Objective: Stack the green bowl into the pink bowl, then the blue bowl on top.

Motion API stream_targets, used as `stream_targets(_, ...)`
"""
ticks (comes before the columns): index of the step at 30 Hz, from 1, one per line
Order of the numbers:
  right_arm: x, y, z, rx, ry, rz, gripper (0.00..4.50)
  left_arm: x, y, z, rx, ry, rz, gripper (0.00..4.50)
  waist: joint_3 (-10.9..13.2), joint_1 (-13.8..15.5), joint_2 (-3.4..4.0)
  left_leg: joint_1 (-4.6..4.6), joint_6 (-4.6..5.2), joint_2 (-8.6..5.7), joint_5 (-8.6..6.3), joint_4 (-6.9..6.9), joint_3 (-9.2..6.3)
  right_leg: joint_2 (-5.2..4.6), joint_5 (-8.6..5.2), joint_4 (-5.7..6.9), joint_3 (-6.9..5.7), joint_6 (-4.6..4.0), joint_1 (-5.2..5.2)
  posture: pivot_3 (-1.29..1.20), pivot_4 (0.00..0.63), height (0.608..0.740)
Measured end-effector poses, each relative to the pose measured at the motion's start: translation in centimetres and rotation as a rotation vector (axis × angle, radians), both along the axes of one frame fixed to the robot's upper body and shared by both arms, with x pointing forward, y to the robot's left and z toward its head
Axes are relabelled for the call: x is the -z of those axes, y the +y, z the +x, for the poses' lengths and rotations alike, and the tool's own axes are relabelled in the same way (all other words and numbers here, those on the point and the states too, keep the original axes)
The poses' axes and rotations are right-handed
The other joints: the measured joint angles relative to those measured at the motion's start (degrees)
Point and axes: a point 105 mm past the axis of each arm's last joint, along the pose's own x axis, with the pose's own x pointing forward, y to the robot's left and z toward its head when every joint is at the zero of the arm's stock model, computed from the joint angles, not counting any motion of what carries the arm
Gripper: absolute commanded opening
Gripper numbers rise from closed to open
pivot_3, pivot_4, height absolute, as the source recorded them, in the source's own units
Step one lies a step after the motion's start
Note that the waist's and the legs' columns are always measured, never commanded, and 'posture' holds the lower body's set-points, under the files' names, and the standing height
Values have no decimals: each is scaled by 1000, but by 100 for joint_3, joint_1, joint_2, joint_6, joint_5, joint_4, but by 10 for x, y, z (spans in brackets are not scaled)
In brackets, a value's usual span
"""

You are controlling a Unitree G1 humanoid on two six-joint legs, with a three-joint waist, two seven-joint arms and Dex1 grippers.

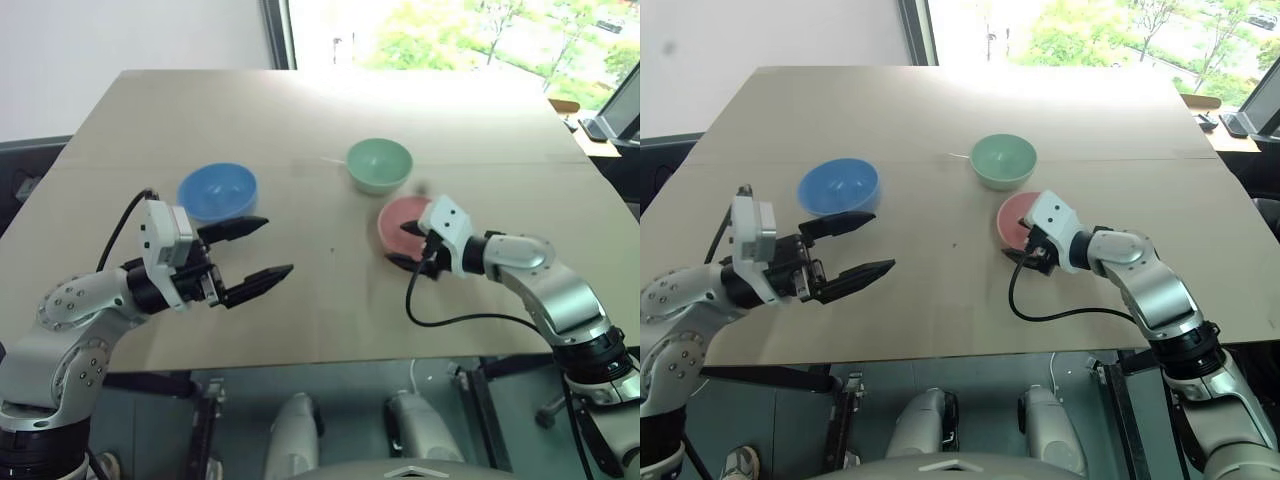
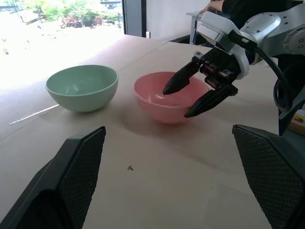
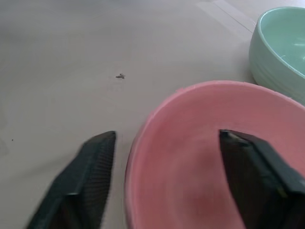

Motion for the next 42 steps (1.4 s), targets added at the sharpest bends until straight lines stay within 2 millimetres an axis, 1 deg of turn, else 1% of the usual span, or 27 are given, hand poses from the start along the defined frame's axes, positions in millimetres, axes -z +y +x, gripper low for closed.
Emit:
stream_targets(3,-8,6,-2,-31,14,36,4415,1,0,0,-5,3,0,4500,0,-6,0,0,0,0,0,0,0,0,0,2,0,0,0,0,150,740)
stream_targets(4,-17,10,-5,-61,24,68,4415,1,0,0,-6,2,0,4500,1,-13,2,0,0,0,0,0,0,0,0,3,0,0,-1,0,150,740)
stream_targets(5,-32,16,-8,-108,20,102,4415,1,0,0,-8,2,0,4500,2,-20,3,0,0,0,0,0,0,0,0,4,0,0,-1,0,150,740)
stream_targets(7,-60,24,-8,-155,-45,130,4415,0,0,0,-11,-2,-1,4500,1,-31,2,2,0,2,0,0,-1,2,0,4,-1,0,-1,0,150,740)
stream_targets(8,-70,26,-6,-161,-78,131,4415,0,0,1,-14,-4,-2,4500,1,-26,2,2,0,2,0,0,-3,1,0,3,-4,0,0,0,150,740)
stream_targets(9,-82,29,3,-154,-130,133,4415,-1,0,1,-17,-6,-3,4500,1,-25,2,2,0,2,0,0,-4,1,0,3,-5,-1,0,0,150,740)
stream_targets(10,-86,31,9,-145,-144,133,4415,-1,0,1,-17,-8,-4,4500,1,-26,2,2,0,1,0,1,-2,1,0,3,-5,-1,0,0,150,740)
stream_targets(11,-89,34,27,-112,-180,105,4415,-2,0,2,-19,-12,-7,4500,1,-34,2,3,0,1,0,2,-1,1,0,3,-4,-2,0,0,150,740)
stream_targets(13,-85,38,51,-64,-210,49,4415,-4,1,4,-29,-18,-12,4500,0,-43,1,4,0,1,0,2,0,1,0,3,-3,-2,0,0,150,740)
stream_targets(15,-69,44,75,-20,-193,-5,4415,-3,5,6,-62,-19,-13,4500,1,-56,1,2,0,1,0,-2,1,2,-1,4,-3,-5,-3,0,150,740)
stream_targets(16,-59,47,84,-4,-170,-27,4415,-3,6,8,-78,-20,-12,4500,2,-56,3,-3,0,1,1,-6,2,2,-1,3,-2,-6,-9,0,150,740)
stream_targets(18,-42,56,97,6,-135,-71,4415,0,10,9,-112,-13,-9,4500,3,-54,5,-5,-1,1,1,-9,5,1,-3,4,-1,-10,-15,0,150,740)
stream_targets(19,-38,59,103,11,-126,-96,4415,1,12,10,-129,-13,-11,4500,4,-55,6,-11,-2,1,1,-11,6,1,-3,3,0,-10,-21,0,150,740)
stream_targets(22,-40,70,112,13,-122,-125,4415,2,16,9,-159,-11,-9,4500,4,-57,7,-30,-14,3,8,-14,7,1,-3,5,0,-11,-43,0,150,740)
stream_targets(23,-44,75,116,14,-134,-134,3917,4,17,7,-169,-7,-4,4500,5,-56,7,-39,-22,3,12,-13,6,1,-3,6,-2,-11,-52,0,150,740)
stream_targets(24,-46,77,118,19,-138,-136,3743,6,17,5,-171,-3,0,4500,5,-58,7,-45,-23,3,13,-13,6,1,-3,6,-1,-11,-56,0,150,740)
stream_targets(25,-48,77,120,24,-138,-137,3269,7,17,4,-176,2,1,4500,4,-57,7,-56,-23,3,13,-11,5,1,-3,7,-3,-11,-66,0,150,740)
stream_targets(26,-48,77,122,29,-139,-140,3009,8,18,3,-182,3,2,4500,4,-55,6,-67,-24,3,13,-10,5,0,-2,9,-4,-11,-77,0,150,740)
stream_targets(28,-45,74,124,38,-130,-153,2244,7,20,0,-202,-3,2,4500,4,-40,7,-84,-28,3,16,-6,-1,-2,-2,10,-12,-11,-88,0,150,740)
stream_targets(29,-42,73,124,40,-122,-159,1753,7,21,-1,-208,-5,4,4500,4,-36,7,-84,-28,3,16,-6,-1,-2,-2,10,-13,-11,-88,0,150,740)
stream_targets(33,-30,68,125,49,-91,-187,156,8,20,-4,-215,-4,5,4500,4,-48,7,-84,-28,2,16,-6,-1,-2,-2,11,-13,-11,-88,0,150,740)
stream_targets(34,-28,68,125,49,-89,-192,47,8,20,-4,-217,-6,4,4500,5,-48,7,-84,-28,3,16,-6,-2,-2,-2,13,-13,-11,-89,0,150,740)
stream_targets(42,-29,67,126,58,-95,-182,47,6,18,-5,-217,-16,3,4500,4,-57,8,-84,-28,3,16,-7,-2,-2,-2,13,-13,-11,-90,0,150,740)
